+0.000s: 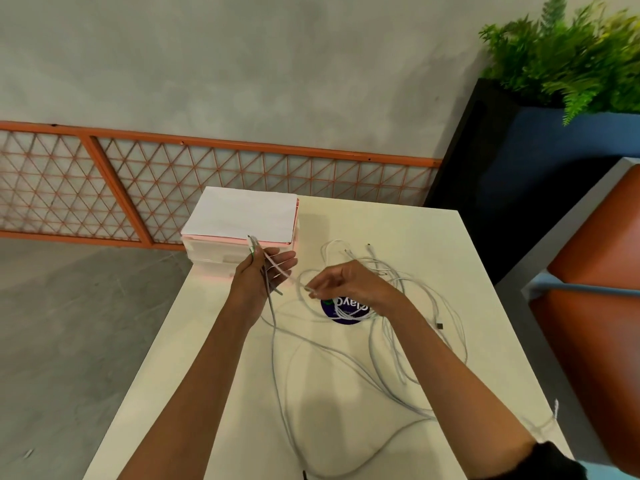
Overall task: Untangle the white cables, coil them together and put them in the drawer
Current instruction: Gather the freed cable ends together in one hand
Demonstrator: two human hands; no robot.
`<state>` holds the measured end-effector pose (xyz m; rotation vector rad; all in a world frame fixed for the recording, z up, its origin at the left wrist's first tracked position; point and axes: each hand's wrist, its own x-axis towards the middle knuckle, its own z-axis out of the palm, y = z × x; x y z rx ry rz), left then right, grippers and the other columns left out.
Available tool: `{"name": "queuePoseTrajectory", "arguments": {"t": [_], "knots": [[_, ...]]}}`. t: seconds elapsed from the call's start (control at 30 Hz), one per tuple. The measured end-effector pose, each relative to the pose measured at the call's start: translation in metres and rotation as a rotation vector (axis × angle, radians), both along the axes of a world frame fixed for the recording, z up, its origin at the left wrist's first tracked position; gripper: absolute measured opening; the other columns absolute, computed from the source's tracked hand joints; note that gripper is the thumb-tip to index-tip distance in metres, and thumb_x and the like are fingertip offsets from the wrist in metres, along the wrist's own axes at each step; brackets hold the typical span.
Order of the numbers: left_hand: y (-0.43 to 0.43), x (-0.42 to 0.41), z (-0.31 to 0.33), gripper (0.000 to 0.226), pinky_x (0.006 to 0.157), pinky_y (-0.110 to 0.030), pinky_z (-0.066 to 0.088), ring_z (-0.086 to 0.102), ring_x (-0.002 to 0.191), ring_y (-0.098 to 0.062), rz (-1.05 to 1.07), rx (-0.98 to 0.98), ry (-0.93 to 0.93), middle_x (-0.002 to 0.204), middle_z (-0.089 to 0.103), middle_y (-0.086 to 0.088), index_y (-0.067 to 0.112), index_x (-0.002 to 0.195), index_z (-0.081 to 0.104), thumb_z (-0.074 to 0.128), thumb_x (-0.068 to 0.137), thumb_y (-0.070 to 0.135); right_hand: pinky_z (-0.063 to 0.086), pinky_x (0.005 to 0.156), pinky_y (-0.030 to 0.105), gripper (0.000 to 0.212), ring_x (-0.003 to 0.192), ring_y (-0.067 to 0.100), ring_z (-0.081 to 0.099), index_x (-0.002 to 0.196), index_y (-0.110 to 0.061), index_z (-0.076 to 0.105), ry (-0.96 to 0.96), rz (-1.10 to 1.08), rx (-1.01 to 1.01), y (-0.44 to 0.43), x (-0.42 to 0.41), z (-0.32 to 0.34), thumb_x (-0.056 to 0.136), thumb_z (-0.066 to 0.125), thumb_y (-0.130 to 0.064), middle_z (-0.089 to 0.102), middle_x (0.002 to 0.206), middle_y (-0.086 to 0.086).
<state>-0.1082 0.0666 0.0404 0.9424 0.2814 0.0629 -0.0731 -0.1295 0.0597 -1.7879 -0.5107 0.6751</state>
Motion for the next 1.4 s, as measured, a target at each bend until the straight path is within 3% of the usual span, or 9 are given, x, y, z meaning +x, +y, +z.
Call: {"name": "queuePoseTrajectory", "arguments": {"t": [0.23,0.4,0.5,0.6,0.73,0.9,1.03,1.23,1.4], "knots": [[0.006,-0.002,0.005,0.034,0.053,-0.019,0.051,0.053,0.049,-0.007,0.061,-0.082,-0.049,0.058,0.058,0.007,0.010,0.089,0.056,0.030,0.105,0.025,0.049,0.083,0.020,0.024,0.079,0.008,0.066,0.102,0.002,0.069,0.037,0.180,-0.241,0.007,-0.013,-0.022,0.078,0.073,0.000,0.070,0.081,0.005],[0.009,-0.005,0.002,0.033,0.041,-0.015,0.028,0.027,0.041,-0.004,-0.025,-0.047,-0.089,0.053,0.036,0.008,0.013,0.083,0.052,0.030,0.104,0.028,0.046,0.075,0.008,0.035,0.084,-0.002,0.062,0.117,-0.002,0.063,0.009,0.238,-0.379,0.005,-0.007,-0.012,0.083,0.063,0.006,0.067,0.108,0.007],[0.006,-0.009,0.002,0.032,0.041,-0.015,0.023,0.024,0.041,-0.004,-0.088,0.005,-0.070,0.051,0.032,0.009,0.014,0.081,0.049,0.031,0.104,0.028,0.043,0.071,0.002,0.032,0.100,0.010,0.059,0.125,-0.002,0.057,-0.064,0.015,-0.206,0.017,0.001,0.008,0.094,0.050,0.000,0.062,0.125,0.012],[0.000,-0.012,0.003,0.031,0.042,-0.014,0.024,0.024,0.042,-0.003,-0.193,0.100,-0.069,0.052,0.029,0.010,0.014,0.081,0.049,0.032,0.103,0.028,0.042,0.077,0.010,0.038,0.097,0.007,0.061,0.124,-0.006,0.060,-0.065,-0.158,-0.028,0.039,0.006,0.028,0.099,0.047,-0.030,0.066,0.119,0.007],[-0.006,-0.015,0.008,0.031,0.046,-0.015,0.025,0.023,0.045,-0.004,-0.309,0.213,-0.069,0.052,0.029,0.010,0.013,0.082,0.047,0.031,0.104,0.027,0.045,0.081,0.010,0.028,0.089,0.011,0.063,0.104,0.001,0.069,-0.101,-0.070,0.013,0.056,0.013,0.041,0.093,0.060,-0.023,0.070,0.099,0.020],[0.000,-0.018,0.014,0.031,0.049,-0.017,0.028,0.022,0.050,-0.007,-0.410,0.331,-0.072,0.057,0.029,0.008,0.013,0.083,0.047,0.031,0.103,0.029,0.042,0.063,0.012,0.036,0.072,0.005,0.059,0.118,-0.003,0.064,-0.048,-0.130,0.048,0.060,0.019,0.042,0.086,0.068,-0.018,0.069,0.092,0.012],[-0.003,-0.018,0.019,0.029,0.054,-0.020,0.027,0.024,0.051,-0.008,-0.477,0.396,-0.065,0.058,0.030,0.007,0.011,0.083,0.047,0.033,0.103,0.027,0.040,0.054,0.015,0.027,0.060,0.008,0.058,0.106,0.000,0.066,-0.035,-0.085,0.030,0.065,0.024,0.045,0.086,0.069,-0.018,0.064,0.074,0.010],[-0.009,-0.020,0.022,0.031,0.060,-0.021,0.035,0.031,0.053,-0.009,-0.476,0.324,-0.087,0.057,0.036,0.006,0.009,0.087,0.048,0.029,0.104,0.026,0.044,0.052,0.014,0.030,0.058,0.011,0.053,0.106,0.013,0.063,-0.045,-0.091,0.024,0.063,0.030,0.052,0.085,0.068,-0.008,0.061,0.073,0.012],[-0.006,-0.021,0.015,0.042,0.089,-0.032,0.043,0.045,0.062,-0.016,-0.495,0.336,-0.100,0.058,0.037,0.002,0.009,0.077,0.045,0.023,0.103,0.034,0.045,0.053,0.017,0.025,0.056,0.010,0.052,0.101,0.010,0.065,-0.078,-0.095,0.038,0.062,0.036,0.059,0.085,0.068,-0.008,0.060,0.076,0.014]]}}
